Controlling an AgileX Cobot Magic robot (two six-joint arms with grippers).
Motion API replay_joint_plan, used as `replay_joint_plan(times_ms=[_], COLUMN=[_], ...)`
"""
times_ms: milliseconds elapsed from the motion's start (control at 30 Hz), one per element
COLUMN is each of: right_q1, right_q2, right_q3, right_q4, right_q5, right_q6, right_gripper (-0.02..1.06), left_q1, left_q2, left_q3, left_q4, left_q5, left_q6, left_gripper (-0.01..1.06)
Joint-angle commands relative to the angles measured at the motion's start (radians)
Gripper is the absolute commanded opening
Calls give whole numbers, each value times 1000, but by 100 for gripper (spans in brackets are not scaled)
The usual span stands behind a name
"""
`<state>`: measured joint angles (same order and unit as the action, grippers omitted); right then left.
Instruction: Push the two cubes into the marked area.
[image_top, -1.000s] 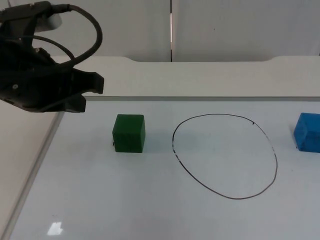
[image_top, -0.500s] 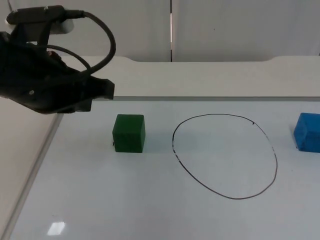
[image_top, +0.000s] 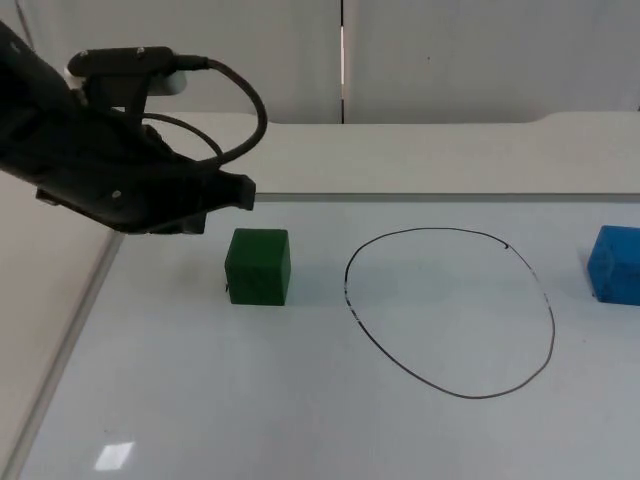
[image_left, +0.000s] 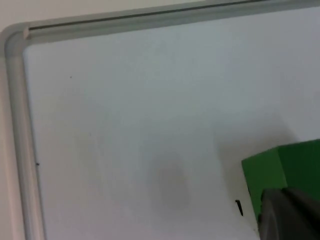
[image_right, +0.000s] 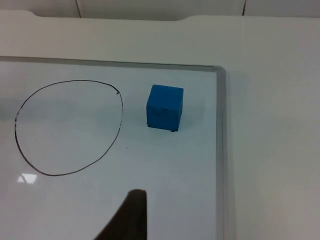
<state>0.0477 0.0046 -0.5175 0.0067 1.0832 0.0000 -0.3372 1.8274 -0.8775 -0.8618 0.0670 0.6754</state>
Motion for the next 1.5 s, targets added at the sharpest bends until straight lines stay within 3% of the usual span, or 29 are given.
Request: replay_joint_plan(times_ms=[0, 333, 700, 1067, 1267, 1467], right_q1=[-3, -3, -3, -3, -3, -3], right_q2=[-5, -5, -5, -5, -5, -5], right_q3=[1, 1, 1, 1, 1, 1], right_q4=[1, 1, -1, -1, -1, -1], right_q5=[-4, -4, -4, -4, -4, -4], right_q6=[-7, -7, -7, -7, -7, -7], right_gripper=[105, 105, 105, 105, 105, 105], left_q1=[-6, 83, 69, 50, -13, -13], left_q2=[21, 107, 171, 198, 198, 198], left_q3=[-19, -53, -135, -135, -135, -135], left_q4=[6, 11, 9, -13, -17, -22], left_q5=[5, 84, 160, 161, 107, 107], left_q6=[2, 0, 15, 22, 22, 22], left_gripper=[0, 0, 0, 0, 0, 0])
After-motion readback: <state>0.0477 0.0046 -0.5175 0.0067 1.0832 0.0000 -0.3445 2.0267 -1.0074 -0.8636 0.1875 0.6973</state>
